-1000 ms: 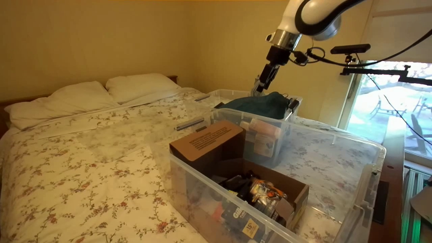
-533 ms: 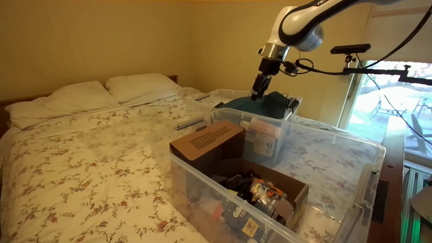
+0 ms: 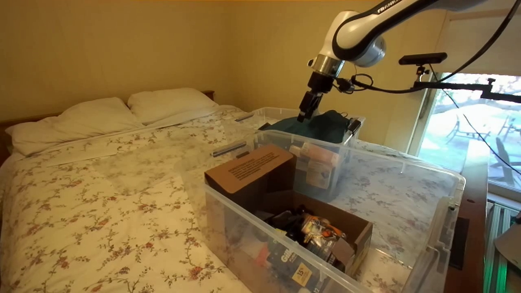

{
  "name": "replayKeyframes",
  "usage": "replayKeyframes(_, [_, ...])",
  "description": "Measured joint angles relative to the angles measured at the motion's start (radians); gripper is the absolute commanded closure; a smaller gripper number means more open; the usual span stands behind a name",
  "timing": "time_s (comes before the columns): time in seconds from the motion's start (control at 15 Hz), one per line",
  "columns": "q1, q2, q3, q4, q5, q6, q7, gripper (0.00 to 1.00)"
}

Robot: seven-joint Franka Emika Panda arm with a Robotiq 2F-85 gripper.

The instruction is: Transfer one packet to the storage box on the left

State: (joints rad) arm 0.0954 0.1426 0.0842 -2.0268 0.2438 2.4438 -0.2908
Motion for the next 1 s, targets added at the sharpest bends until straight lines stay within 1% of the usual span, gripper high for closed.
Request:
replayKeyframes(0.2, [-0.025, 0.078, -0.015, 0.037, -0.012, -0.019, 0.031, 0.0])
replayKeyframes(0.33, [-0.037, 0.134, -0.021, 0.077, -0.015, -0.053, 0.068, 0.0])
replayKeyframes(0.47, [-0.038, 0.174, -0.017, 0.125, -0.015, -0.105, 0.108, 0.0])
replayKeyframes(0.67, [-0.036, 0.199, -0.001, 0.175, -0.015, -0.168, 0.143, 0.0])
replayKeyframes(0.87, [-0.024, 0.214, 0.014, 0.186, -0.024, -0.169, 0.155, 0.0])
replayKeyframes(1.0, [-0.002, 0.222, 0.01, 0.186, -0.093, -0.131, 0.192, 0.0])
